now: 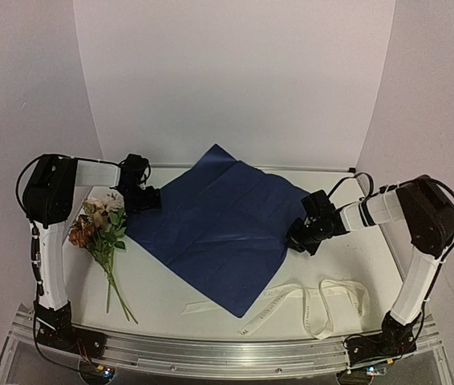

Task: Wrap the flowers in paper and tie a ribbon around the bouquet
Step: Adjust the flattened wrapping paper at the center of the board, then pick up the fake flower from the corner of the board, then place the fake flower on the flattened wrapping paper, then pick up the flattened wrapping paper from the center of the board, then move the flattened wrapping paper to the center of the board.

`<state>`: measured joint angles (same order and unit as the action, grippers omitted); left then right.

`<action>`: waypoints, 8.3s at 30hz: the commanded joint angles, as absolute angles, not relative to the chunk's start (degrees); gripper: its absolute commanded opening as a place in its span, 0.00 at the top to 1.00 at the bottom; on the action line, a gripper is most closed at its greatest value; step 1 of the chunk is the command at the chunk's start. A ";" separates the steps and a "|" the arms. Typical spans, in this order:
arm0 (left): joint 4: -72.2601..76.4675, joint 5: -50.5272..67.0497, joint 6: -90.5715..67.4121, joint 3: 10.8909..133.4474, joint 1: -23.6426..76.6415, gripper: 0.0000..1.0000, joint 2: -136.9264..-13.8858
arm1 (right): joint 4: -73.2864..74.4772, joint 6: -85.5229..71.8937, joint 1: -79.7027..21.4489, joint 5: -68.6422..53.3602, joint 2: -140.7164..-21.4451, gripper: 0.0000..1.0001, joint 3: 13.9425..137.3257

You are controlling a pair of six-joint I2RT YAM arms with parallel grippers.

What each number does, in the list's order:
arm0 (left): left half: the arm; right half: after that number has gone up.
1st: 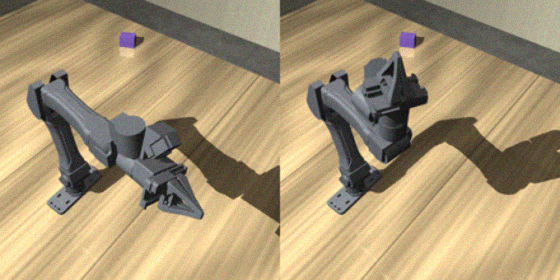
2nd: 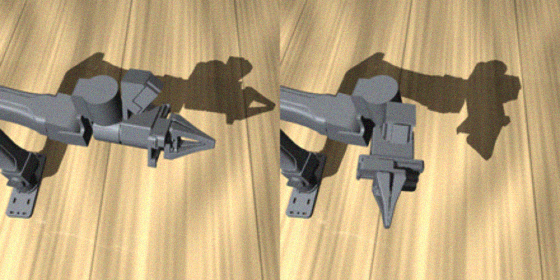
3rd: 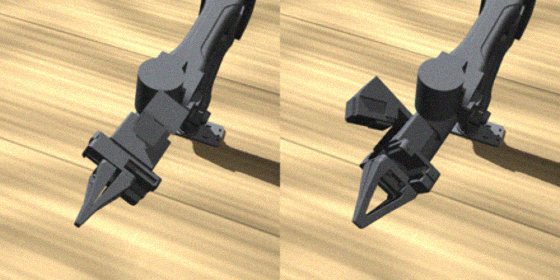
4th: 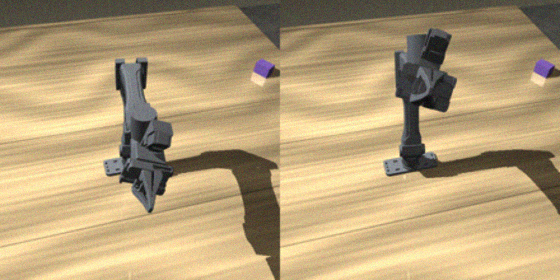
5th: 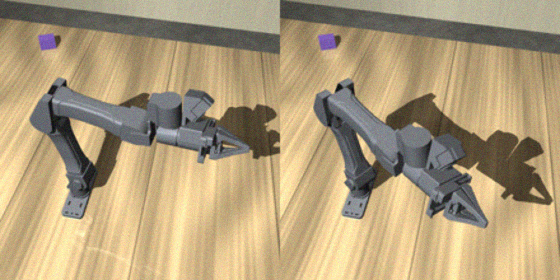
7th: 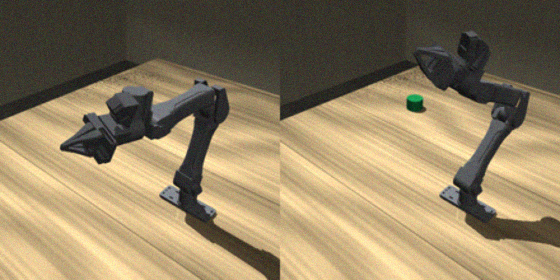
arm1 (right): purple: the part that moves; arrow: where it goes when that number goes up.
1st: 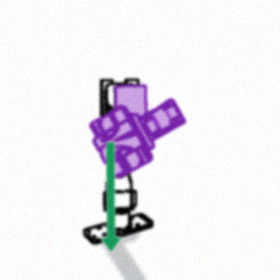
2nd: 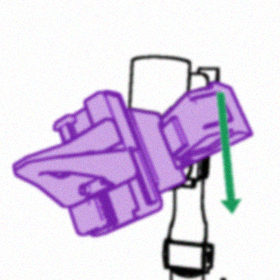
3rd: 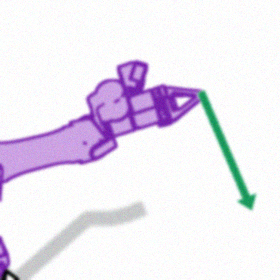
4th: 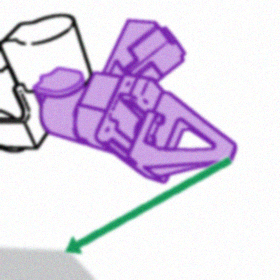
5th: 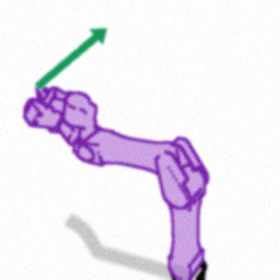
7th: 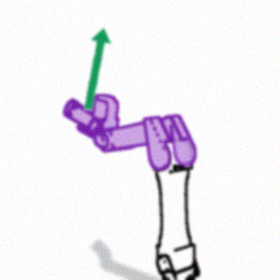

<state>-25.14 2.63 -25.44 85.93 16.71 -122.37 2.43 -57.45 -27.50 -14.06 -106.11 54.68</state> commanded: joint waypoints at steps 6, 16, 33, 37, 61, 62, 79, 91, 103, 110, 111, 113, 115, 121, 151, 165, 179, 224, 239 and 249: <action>-23.45 6.95 -28.87 81.39 16.78 0.17 -122.04 | 8.25 -61.16 -32.39 -2.97 -94.81 1.00 43.10; -24.81 8.48 -29.92 83.20 16.89 0.10 -114.42 | 12.95 -61.24 -33.59 -2.77 -93.26 0.75 44.90; -35.38 -12.40 -45.02 58.76 16.36 0.01 -83.87 | 29.09 -49.84 -37.45 -0.49 -82.26 0.10 49.30; -36.86 -14.19 -50.15 51.32 16.40 0.00 -76.84 | 29.10 -46.92 -37.99 -0.37 -80.23 0.08 48.62; -30.34 -12.69 -63.23 35.11 24.46 0.23 -76.12 | 26.98 -44.66 -39.11 0.00 -79.82 0.09 47.14; -30.11 -13.09 -63.14 35.37 24.44 0.27 -76.86 | 26.90 -44.47 -39.11 0.00 -80.10 0.09 47.41; -29.33 -20.17 -58.23 37.09 24.52 1.00 -74.12 | 23.26 -38.47 -41.22 -6.40 -95.00 0.27 59.77; -36.08 -19.58 -46.18 55.30 29.85 1.00 -72.14 | 23.39 -39.15 -41.22 -4.64 -96.95 0.39 60.00; -29.50 -11.67 -37.61 85.03 39.77 1.00 -98.69 | 31.56 -39.81 -41.13 2.75 -86.76 0.41 56.53; -26.99 -8.09 -34.79 101.46 42.43 1.00 -114.98 | 35.27 -40.26 -40.90 4.80 -83.13 0.41 54.91; -26.83 -7.91 -34.27 103.88 42.71 1.00 -117.09 | 35.52 -40.37 -40.87 4.98 -82.64 0.40 54.46; -26.77 -7.36 -33.37 107.96 43.01 1.00 -121.64 | 36.02 -40.39 -40.77 5.37 -81.69 0.40 53.78; -26.67 -7.02 -33.02 111.51 43.07 1.00 -125.00 | 36.65 -40.31 -40.60 5.53 -81.12 0.40 53.39; -25.81 -5.39 -33.85 119.32 43.07 1.00 -134.06 | 38.13 -39.96 -40.43 5.48 -81.04 0.40 53.41; -17.90 -4.53 -45.22 85.04 41.42 0.07 -108.36 | 40.17 -32.39 -40.42 -3.41 -92.52 0.34 66.41; -18.12 -0.97 -56.79 48.41 28.14 0.03 -78.51 | 40.17 -28.55 -38.80 -7.32 -99.47 0.28 71.37; 7.96 6.05 -62.07 31.37 25.56 0.00 -79.05 | 39.29 -28.75 -38.11 -8.78 -100.29 0.25 70.30; -12.05 14.35 -58.84 37.49 21.75 1.00 -78.92 | 40.49 -32.33 -37.43 -8.22 -97.03 0.27 67.28; -22.36 18.89 -53.83 34.19 17.64 1.00 -69.88 | 41.47 -32.88 -45.74 -6.05 -108.02 0.53 80.51; -26.17 20.31 -50.63 33.03 13.78 1.00 -67.60 | 41.39 -33.26 -48.57 -6.48 -116.17 0.65 85.51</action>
<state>-23.67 19.49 -53.22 32.86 14.68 -69.12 40.82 -33.02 -47.66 -7.14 -113.61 83.09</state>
